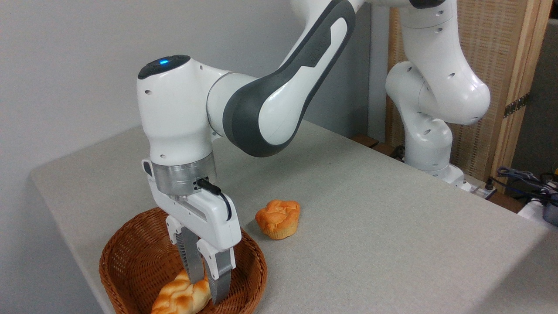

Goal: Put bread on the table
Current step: 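Lower the gripper around the braided loaf and close on it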

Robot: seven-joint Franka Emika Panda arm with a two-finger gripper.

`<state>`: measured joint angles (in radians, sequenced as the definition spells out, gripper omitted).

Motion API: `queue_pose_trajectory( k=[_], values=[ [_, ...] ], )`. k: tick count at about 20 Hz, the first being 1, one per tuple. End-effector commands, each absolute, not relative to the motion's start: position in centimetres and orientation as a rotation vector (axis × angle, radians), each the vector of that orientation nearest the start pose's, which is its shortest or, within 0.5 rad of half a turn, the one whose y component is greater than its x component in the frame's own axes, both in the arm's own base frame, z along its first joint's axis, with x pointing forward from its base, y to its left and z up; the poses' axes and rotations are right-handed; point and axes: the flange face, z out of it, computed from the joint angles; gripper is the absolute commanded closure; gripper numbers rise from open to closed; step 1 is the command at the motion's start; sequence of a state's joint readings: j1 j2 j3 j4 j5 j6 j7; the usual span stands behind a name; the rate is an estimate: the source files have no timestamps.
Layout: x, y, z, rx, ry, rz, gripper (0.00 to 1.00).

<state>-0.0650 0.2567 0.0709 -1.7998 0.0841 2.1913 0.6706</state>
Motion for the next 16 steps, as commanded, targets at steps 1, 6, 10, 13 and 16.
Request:
queue_pose_trajectory(
  k=[1,6,10,13,16],
  values=[
    [64.1,0.6,41.6,-2.792,1.085,-0.153,0.96],
    [64.1,0.7,41.7,-2.79,1.088,-0.157,0.98],
    [64.1,0.6,41.7,-2.79,1.089,-0.154,0.98],
    [64.2,0.6,42.3,-2.79,1.084,-0.166,1.0],
    [64.6,0.6,45.2,-2.797,1.076,-0.173,1.0]
  ],
)
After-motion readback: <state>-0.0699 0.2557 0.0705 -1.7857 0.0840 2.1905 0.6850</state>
